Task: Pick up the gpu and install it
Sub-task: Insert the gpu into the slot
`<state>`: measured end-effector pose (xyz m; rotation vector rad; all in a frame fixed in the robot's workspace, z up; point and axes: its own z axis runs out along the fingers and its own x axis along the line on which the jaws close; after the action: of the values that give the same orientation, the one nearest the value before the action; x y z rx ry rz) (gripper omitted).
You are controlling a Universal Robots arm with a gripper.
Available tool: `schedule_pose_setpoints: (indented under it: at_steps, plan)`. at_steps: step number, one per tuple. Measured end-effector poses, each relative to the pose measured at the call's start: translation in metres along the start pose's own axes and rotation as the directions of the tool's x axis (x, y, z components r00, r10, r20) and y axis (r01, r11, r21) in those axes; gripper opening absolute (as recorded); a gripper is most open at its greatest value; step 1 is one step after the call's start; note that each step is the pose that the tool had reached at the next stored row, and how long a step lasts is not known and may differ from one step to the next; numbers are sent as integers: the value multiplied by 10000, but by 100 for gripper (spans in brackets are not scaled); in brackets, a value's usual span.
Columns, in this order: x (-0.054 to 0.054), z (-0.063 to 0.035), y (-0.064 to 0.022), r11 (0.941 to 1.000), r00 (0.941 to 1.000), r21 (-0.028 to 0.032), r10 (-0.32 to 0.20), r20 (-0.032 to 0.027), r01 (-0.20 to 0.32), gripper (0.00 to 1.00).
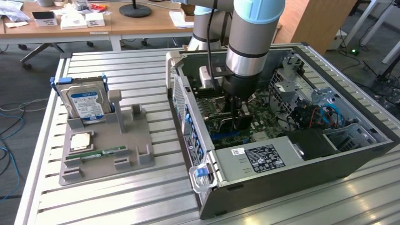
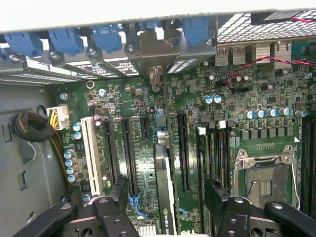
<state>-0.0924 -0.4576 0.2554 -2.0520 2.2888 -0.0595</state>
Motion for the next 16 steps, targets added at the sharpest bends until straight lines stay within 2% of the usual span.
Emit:
schedule_pose_setpoints:
  at_steps: [9, 12, 13, 16]
  plan:
    - [0, 0, 0, 10000, 10000, 0, 0, 0, 0, 72]
    - [0, 0, 0, 10000, 10000, 0, 0, 0, 0, 54]
    - [0, 0, 0, 10000, 10000, 0, 0, 0, 0, 54]
    - [0, 0, 0, 10000, 10000, 0, 0, 0, 0, 42]
